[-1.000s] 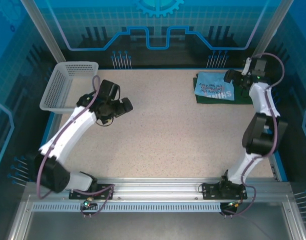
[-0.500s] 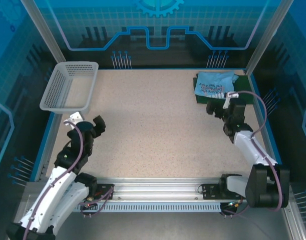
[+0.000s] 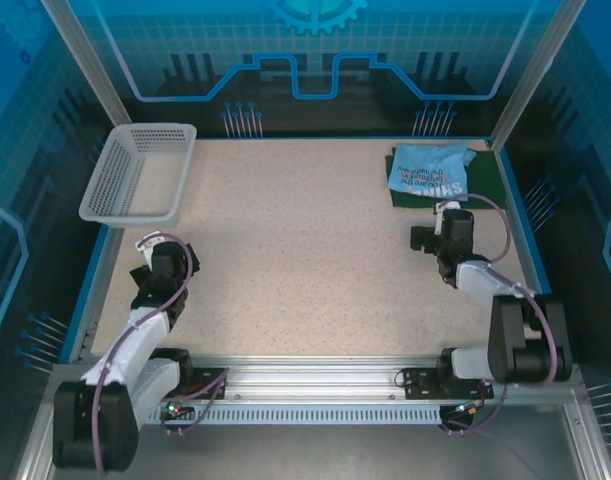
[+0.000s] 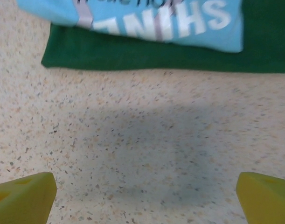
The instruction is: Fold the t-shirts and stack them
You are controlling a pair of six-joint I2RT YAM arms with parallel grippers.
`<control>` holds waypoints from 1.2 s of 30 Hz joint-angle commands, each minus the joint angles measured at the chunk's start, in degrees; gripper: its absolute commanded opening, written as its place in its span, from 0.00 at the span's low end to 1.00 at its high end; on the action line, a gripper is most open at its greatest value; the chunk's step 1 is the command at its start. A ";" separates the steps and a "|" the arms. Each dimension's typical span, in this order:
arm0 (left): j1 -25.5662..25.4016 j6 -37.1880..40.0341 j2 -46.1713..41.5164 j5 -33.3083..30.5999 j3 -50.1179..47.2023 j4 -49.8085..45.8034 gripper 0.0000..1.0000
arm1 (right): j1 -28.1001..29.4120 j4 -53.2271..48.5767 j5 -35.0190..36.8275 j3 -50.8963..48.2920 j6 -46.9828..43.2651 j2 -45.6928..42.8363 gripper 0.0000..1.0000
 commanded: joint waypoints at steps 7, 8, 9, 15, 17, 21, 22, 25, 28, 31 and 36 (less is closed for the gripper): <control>1.19 8.52 17.23 12.01 4.31 22.15 0.99 | 3.58 13.79 -5.13 2.82 -0.85 7.96 1.00; 1.16 8.44 18.54 12.63 4.66 23.96 0.99 | 3.67 16.69 -4.76 0.92 -0.74 7.07 1.00; 1.17 7.72 19.42 13.01 4.62 26.30 0.99 | 3.36 19.78 -5.33 -1.25 -0.58 6.04 1.00; 1.09 10.09 22.35 17.23 3.48 34.99 0.99 | 2.43 27.46 -6.18 -7.24 0.05 3.41 1.00; 1.08 10.29 22.19 17.00 3.28 35.33 0.99 | 2.47 30.13 -6.20 -8.74 0.05 3.33 1.00; 1.10 10.44 20.73 18.10 1.26 37.51 0.99 | 2.86 37.18 -5.62 -12.58 -0.27 3.66 1.00; 1.10 10.35 20.37 18.04 0.93 37.79 0.99 | 3.04 38.99 -5.43 -13.37 -0.37 4.17 1.00; 1.26 10.30 19.14 18.18 -0.12 37.98 0.99 | 3.73 40.32 -5.46 -13.42 -1.30 5.37 1.00; 1.46 9.76 18.07 19.08 -0.88 37.96 0.99 | 4.71 39.67 -4.64 -12.87 -2.17 5.87 1.00; 1.47 8.68 17.83 18.70 -1.31 38.54 0.99 | 6.35 41.37 -3.77 -13.72 -3.80 5.95 1.00; -0.98 7.20 19.86 19.49 -2.45 44.28 0.99 | 7.87 51.41 -0.93 -19.23 -4.49 5.65 1.00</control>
